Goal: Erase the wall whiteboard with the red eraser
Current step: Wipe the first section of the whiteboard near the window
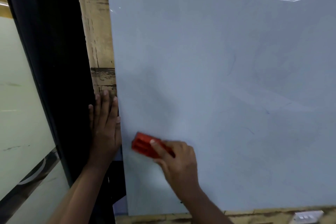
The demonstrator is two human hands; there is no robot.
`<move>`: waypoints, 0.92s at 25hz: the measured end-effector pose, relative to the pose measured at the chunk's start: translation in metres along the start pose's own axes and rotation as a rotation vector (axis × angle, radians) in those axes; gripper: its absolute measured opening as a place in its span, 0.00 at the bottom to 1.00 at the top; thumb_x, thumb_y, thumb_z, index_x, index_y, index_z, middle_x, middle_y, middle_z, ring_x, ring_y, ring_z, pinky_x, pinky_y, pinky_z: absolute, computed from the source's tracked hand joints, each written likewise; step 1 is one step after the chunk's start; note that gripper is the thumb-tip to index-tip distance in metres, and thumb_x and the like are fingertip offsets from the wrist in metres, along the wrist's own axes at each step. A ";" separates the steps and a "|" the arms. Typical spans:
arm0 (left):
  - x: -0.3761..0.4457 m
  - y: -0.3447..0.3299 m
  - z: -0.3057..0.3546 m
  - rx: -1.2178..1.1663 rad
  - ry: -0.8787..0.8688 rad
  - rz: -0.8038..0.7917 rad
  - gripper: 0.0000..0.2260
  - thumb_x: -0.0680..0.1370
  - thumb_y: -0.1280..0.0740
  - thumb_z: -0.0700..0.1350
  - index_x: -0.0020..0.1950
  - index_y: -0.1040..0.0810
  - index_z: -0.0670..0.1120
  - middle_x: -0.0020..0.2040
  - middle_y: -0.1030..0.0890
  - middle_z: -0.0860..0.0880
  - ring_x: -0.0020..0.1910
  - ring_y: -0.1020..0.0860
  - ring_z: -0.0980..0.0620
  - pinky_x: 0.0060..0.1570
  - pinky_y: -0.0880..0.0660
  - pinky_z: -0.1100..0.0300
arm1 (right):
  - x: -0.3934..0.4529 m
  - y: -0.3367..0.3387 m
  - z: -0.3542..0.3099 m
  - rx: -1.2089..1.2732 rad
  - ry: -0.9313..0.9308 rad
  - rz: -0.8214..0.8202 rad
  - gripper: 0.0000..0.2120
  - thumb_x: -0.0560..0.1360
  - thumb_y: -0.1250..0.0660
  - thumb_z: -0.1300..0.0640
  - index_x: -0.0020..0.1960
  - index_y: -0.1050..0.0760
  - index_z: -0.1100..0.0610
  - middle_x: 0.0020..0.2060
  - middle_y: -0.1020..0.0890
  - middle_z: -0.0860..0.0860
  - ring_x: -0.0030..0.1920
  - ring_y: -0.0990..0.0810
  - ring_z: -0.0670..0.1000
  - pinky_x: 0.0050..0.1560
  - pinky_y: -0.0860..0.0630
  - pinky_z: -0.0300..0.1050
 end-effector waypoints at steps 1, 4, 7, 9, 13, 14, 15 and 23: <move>-0.003 0.000 0.000 -0.001 0.001 -0.008 0.25 0.87 0.45 0.39 0.84 0.41 0.38 0.85 0.44 0.39 0.86 0.49 0.41 0.84 0.55 0.42 | 0.005 0.012 0.014 0.002 -0.073 0.039 0.25 0.75 0.25 0.46 0.72 0.22 0.46 0.56 0.19 0.50 0.52 0.20 0.54 0.49 0.23 0.51; -0.015 0.001 0.003 -0.021 0.004 -0.044 0.25 0.87 0.46 0.41 0.85 0.45 0.40 0.85 0.44 0.40 0.86 0.50 0.42 0.84 0.55 0.42 | -0.010 0.040 0.053 0.023 -0.288 0.115 0.27 0.74 0.22 0.47 0.71 0.24 0.50 0.56 0.21 0.49 0.52 0.22 0.52 0.50 0.21 0.49; -0.030 0.000 0.004 -0.034 0.039 -0.075 0.26 0.87 0.46 0.41 0.86 0.46 0.41 0.86 0.47 0.42 0.86 0.51 0.42 0.84 0.55 0.42 | -0.041 0.045 0.063 0.041 -0.403 0.114 0.27 0.74 0.24 0.47 0.70 0.27 0.49 0.55 0.21 0.50 0.53 0.23 0.50 0.46 0.19 0.51; -0.036 -0.001 0.006 -0.034 0.043 -0.079 0.26 0.87 0.46 0.41 0.86 0.46 0.42 0.86 0.48 0.43 0.86 0.51 0.42 0.84 0.55 0.42 | -0.044 0.042 0.060 0.055 -0.422 0.120 0.26 0.74 0.24 0.48 0.70 0.26 0.50 0.55 0.21 0.51 0.53 0.23 0.50 0.46 0.19 0.52; -0.041 -0.001 0.006 -0.045 0.050 -0.088 0.25 0.88 0.45 0.41 0.85 0.43 0.40 0.86 0.47 0.44 0.86 0.52 0.43 0.84 0.54 0.43 | -0.017 0.032 0.038 0.078 -0.385 0.159 0.26 0.75 0.22 0.51 0.71 0.23 0.54 0.56 0.21 0.52 0.54 0.22 0.53 0.51 0.22 0.51; -0.044 0.000 0.005 -0.052 0.064 -0.090 0.24 0.88 0.44 0.41 0.85 0.41 0.40 0.86 0.47 0.43 0.86 0.51 0.43 0.84 0.54 0.43 | -0.014 0.024 0.027 0.091 -0.362 0.145 0.26 0.75 0.22 0.52 0.71 0.23 0.53 0.57 0.21 0.51 0.55 0.22 0.53 0.52 0.23 0.51; -0.049 0.000 0.006 -0.054 0.080 -0.096 0.24 0.88 0.44 0.41 0.84 0.40 0.39 0.86 0.46 0.43 0.86 0.51 0.43 0.84 0.53 0.43 | -0.015 0.013 0.015 0.078 -0.316 0.108 0.27 0.75 0.22 0.52 0.72 0.23 0.51 0.57 0.21 0.51 0.55 0.22 0.54 0.53 0.24 0.51; -0.076 0.002 0.003 -0.068 0.108 -0.216 0.24 0.88 0.42 0.42 0.84 0.38 0.40 0.86 0.48 0.41 0.86 0.55 0.41 0.84 0.52 0.43 | -0.081 -0.045 -0.020 -0.102 0.034 -0.190 0.31 0.74 0.21 0.55 0.73 0.26 0.46 0.58 0.19 0.53 0.55 0.21 0.56 0.51 0.26 0.52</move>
Point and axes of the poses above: each hand's wrist, its own x-axis towards the middle knuckle, its own y-axis out of the back of the hand, z = x × y, the point moved 6 cm from there along x, towards the middle knuckle
